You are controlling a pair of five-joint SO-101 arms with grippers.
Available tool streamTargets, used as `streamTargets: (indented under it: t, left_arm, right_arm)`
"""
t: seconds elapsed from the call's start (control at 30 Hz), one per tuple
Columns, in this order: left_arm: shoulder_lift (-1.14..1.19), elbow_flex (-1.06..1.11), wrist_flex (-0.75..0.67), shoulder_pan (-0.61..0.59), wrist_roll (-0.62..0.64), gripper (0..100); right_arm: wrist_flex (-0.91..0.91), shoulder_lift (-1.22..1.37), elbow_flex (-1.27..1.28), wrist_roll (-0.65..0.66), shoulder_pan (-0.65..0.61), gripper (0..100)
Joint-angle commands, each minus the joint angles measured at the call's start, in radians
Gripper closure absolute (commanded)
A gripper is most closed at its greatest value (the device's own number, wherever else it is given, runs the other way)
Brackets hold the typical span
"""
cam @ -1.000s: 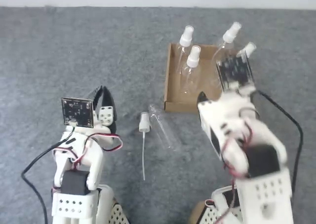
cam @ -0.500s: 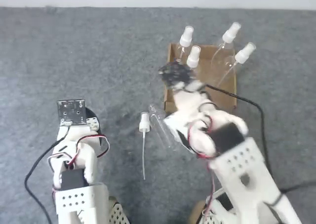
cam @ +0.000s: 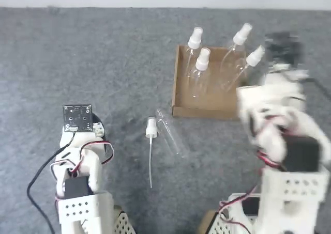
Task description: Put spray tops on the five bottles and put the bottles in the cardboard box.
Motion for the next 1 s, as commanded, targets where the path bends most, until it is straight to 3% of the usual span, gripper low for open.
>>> streamTargets:
  t: [0.0, 0.17, 0.33, 0.97]
  left_arm:
    - [-0.018, -0.008, -0.028, 0.002, -0.005, 99]
    - [-0.018, 0.001, -0.031, 0.002, -0.006, 99]
    - [-0.018, 0.015, -0.063, 0.002, -0.006, 99]
    - [-0.018, 0.019, -0.075, 0.002, -0.006, 99]
  right_arm:
    - [-0.058, 0.058, -0.048, 0.014, 0.105, 68.5]
    - [-0.191, 0.265, -0.060, -0.006, 0.104, 68.5]
    - [-0.260, 0.400, -0.120, -0.129, 0.068, 68.5]
    - [-0.472, 0.622, -0.124, -0.172, -0.077, 68.5]
